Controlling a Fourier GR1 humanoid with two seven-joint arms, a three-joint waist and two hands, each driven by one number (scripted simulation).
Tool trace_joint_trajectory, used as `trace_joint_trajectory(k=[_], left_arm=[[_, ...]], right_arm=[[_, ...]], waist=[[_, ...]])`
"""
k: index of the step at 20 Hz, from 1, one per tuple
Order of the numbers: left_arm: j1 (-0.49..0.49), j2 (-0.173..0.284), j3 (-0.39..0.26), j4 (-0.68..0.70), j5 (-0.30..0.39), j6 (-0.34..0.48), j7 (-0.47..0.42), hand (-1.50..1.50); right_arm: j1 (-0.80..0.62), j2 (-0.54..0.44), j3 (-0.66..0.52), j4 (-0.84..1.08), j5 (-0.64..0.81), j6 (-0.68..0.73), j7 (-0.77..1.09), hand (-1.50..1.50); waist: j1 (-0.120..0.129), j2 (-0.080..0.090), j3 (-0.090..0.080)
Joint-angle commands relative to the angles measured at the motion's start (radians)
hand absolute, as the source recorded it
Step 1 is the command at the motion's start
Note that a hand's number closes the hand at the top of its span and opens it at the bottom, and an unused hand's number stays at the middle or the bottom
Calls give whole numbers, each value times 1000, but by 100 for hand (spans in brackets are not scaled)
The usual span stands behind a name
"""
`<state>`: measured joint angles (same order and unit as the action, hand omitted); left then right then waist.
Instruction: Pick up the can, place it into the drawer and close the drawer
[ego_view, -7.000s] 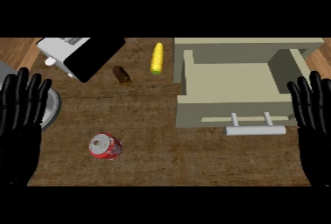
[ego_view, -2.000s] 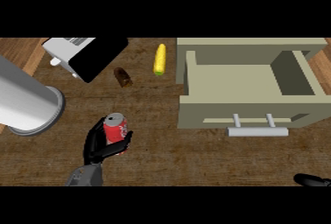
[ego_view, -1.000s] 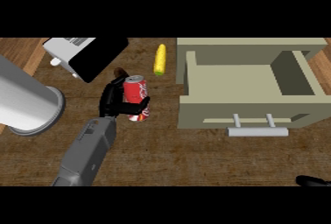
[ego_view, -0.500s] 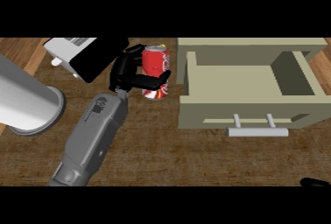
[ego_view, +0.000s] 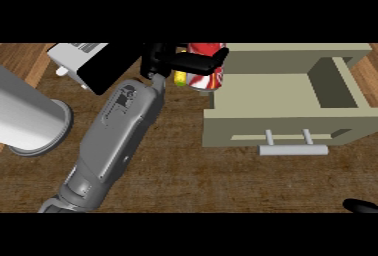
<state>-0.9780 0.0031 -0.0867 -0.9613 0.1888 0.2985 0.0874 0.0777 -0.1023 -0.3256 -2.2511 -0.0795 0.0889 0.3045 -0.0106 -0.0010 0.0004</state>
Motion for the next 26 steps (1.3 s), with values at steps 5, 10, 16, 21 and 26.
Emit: trace_joint_trajectory(k=[5,10,16,21,26], left_arm=[[-255,-3,-43,112,17,107,136,150],[-408,-3,-11,277,32,120,119,150],[-494,-3,-72,411,126,129,103,150],[-551,-3,-116,503,169,167,65,150],[-649,-3,-147,585,189,210,61,150]], right_arm=[[-28,2,13,-55,2,-29,65,-150],[-49,2,26,-13,17,-21,23,-150],[-88,-28,-11,-6,-29,-26,65,-150],[-69,-38,-11,10,-40,6,40,-150],[-75,-13,49,-26,2,-14,71,-150]], waist=[[-19,3,0],[-28,9,1],[-43,12,1],[-56,15,2],[-80,21,3]])
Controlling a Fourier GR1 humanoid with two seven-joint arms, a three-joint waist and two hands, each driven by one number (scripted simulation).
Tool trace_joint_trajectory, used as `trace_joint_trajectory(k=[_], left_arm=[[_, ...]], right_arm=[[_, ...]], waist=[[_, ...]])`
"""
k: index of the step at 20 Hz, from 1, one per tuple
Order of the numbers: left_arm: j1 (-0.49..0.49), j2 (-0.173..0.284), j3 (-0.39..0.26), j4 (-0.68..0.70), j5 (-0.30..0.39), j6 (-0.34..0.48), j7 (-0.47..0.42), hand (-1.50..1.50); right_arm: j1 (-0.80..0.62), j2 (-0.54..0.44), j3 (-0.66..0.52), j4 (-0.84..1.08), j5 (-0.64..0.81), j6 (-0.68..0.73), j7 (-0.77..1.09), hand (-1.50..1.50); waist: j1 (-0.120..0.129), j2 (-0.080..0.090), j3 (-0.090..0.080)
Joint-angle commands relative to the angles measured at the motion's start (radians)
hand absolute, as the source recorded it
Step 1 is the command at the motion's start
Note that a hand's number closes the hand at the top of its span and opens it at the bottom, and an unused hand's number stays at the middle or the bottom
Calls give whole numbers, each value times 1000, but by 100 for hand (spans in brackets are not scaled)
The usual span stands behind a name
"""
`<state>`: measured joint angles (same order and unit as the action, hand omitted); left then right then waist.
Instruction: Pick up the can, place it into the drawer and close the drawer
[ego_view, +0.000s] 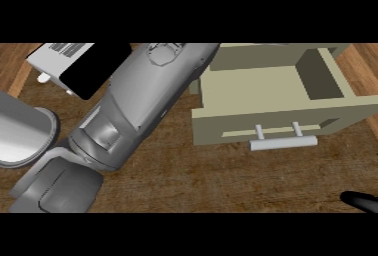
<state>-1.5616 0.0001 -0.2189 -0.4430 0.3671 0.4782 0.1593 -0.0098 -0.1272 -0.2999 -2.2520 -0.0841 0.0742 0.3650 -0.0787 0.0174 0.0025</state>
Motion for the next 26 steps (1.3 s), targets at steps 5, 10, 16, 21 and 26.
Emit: trace_joint_trajectory(k=[5,10,16,21,26], left_arm=[[-42,0,-53,109,55,101,-60,-150],[-52,0,-81,116,97,155,-58,-150],[-38,0,-91,131,137,180,-120,-150],[-44,0,-82,110,191,186,-127,-150],[-36,0,-71,101,233,173,-166,-150]], right_arm=[[-48,-17,5,61,24,3,-33,-150],[-58,-16,48,55,48,3,0,-150],[-49,-52,70,7,119,35,-69,-150],[-138,-161,79,62,218,74,-83,-150],[-224,-198,190,172,419,63,-135,-150]], waist=[[-26,11,2],[-16,7,1],[-42,14,1],[-25,14,0],[4,19,-1]])
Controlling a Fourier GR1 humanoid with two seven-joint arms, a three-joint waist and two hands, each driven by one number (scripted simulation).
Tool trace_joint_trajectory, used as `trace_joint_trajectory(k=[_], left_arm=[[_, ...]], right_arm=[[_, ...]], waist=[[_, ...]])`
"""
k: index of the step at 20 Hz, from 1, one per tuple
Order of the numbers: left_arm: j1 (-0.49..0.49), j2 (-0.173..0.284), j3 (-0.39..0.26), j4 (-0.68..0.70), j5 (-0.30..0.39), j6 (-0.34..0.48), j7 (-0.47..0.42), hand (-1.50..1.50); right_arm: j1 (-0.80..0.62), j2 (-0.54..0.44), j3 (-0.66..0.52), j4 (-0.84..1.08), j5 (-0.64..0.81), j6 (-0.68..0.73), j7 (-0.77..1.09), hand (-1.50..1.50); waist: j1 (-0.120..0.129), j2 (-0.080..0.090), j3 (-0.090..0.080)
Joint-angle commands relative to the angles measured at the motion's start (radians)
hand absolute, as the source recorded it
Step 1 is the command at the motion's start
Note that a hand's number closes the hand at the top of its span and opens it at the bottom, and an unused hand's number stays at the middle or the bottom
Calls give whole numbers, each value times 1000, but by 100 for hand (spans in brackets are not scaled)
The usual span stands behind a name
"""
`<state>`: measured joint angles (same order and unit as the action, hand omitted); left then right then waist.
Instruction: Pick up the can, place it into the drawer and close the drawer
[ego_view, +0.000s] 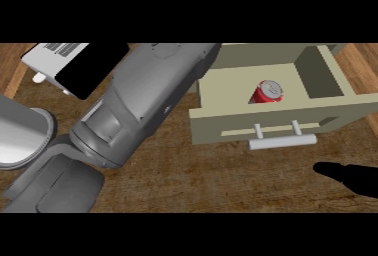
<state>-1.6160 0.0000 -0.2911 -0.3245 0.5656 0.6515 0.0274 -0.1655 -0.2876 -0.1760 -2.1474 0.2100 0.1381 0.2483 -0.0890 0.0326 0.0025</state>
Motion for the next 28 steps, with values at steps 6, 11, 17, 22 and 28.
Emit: trace_joint_trajectory(k=[6,11,17,22,28], left_arm=[[3,0,-19,-2,46,20,-32,-150],[-32,0,-20,23,33,9,-20,-150],[-50,24,7,41,21,-40,-17,-150],[21,37,17,-3,14,-48,-25,-150],[39,101,20,-40,-8,-57,10,-150]], right_arm=[[-107,-60,159,215,325,-39,-120,-150],[-203,-31,257,394,488,-103,-141,-150],[-302,-4,305,664,642,-197,-194,-150],[-337,56,326,868,734,-352,-278,-150],[-494,104,268,1161,775,-500,-328,-150]], waist=[[39,-10,0],[70,-13,-1],[89,-11,-1],[104,-25,-2],[115,-23,-1]])
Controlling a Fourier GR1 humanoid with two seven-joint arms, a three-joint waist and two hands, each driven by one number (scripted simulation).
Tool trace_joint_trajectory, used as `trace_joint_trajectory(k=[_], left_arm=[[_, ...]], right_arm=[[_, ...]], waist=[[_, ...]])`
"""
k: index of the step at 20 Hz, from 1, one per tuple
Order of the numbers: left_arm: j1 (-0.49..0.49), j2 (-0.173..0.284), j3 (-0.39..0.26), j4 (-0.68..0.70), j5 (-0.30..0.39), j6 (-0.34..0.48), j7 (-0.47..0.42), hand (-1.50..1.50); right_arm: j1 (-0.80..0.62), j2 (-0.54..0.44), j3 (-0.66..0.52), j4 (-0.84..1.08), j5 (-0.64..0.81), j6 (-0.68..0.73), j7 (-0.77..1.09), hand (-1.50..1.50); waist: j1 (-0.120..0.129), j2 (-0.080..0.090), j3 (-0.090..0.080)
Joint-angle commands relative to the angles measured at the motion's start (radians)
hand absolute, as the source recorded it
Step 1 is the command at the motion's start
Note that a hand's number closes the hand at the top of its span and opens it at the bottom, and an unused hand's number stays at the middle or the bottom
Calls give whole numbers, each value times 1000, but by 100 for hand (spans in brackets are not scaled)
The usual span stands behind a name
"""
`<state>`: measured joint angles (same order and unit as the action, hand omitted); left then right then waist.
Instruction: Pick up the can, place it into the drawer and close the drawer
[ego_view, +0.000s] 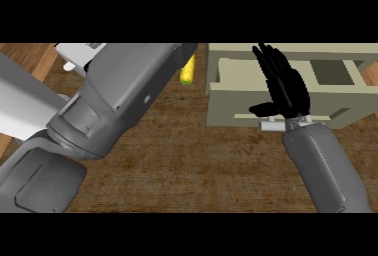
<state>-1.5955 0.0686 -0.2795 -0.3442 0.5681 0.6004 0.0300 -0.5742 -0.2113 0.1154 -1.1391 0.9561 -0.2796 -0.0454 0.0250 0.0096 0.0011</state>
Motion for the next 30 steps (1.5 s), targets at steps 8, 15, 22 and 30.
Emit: trace_joint_trajectory(k=[8,15,22,30], left_arm=[[103,126,2,-98,-24,-90,57,-150],[159,136,-24,-210,-51,-55,106,-150],[231,222,-28,-314,-50,-117,159,-150],[307,218,-43,-433,-59,-83,175,-150]], right_arm=[[-307,47,-107,448,104,-271,6,-150],[-449,48,-153,659,137,-404,-4,-150],[-594,6,-188,767,135,-381,5,-150],[-651,26,-276,784,26,-359,-104,-150]], waist=[[33,2,-1],[63,4,0],[82,6,-1],[92,6,1]])
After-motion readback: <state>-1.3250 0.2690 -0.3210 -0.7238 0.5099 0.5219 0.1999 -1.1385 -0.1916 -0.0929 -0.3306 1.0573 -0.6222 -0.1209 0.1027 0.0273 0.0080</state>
